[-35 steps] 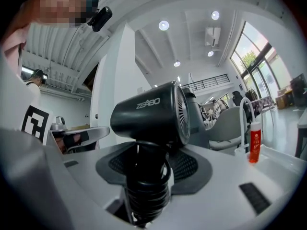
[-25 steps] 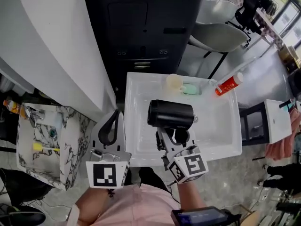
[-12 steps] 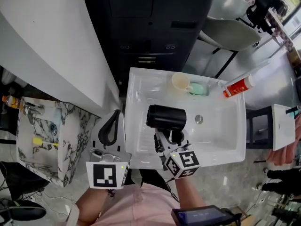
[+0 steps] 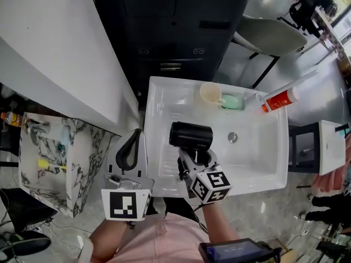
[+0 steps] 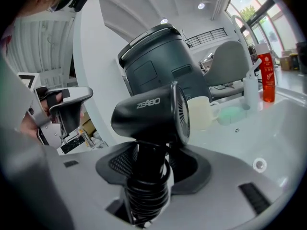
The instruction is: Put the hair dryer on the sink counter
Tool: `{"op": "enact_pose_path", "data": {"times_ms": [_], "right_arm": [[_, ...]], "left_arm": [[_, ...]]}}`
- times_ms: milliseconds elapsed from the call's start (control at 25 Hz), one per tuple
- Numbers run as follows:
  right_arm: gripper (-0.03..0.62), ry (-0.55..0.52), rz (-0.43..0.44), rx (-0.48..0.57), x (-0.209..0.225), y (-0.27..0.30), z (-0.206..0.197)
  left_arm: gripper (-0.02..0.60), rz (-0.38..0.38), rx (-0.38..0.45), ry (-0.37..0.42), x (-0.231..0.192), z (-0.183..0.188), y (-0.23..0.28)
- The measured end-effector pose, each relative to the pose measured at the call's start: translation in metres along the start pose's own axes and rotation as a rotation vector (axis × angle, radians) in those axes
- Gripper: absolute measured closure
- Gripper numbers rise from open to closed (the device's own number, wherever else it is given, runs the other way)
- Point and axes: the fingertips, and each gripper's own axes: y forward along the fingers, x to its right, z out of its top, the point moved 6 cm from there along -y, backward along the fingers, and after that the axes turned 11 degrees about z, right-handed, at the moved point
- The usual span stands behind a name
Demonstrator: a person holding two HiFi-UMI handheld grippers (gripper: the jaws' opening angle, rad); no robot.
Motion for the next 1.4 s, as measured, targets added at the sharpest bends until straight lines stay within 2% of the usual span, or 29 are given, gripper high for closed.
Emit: {"op": "enact_pose_path", "data": {"times_ms": [160,1000,1400], "right_arm": [[0.382,0.041,-0.002,-0.017,0.007,0.006,-0.004],[0.381,0.116,-0.014,-0.095,0.026,0.032,-0.02],[0.381,0.194,-0.036,-0.133,0.037,0.043,-0.031]], "left_arm": [[0.572,0.004,0.0,0.0,0.0,0.0,0.003],[0.572,0.026,-0.023,0.014,-0.008,-0.005,0.013],[0.572,0.032,-0.037,0.018,-0.012,-0.01,0.019]]}}
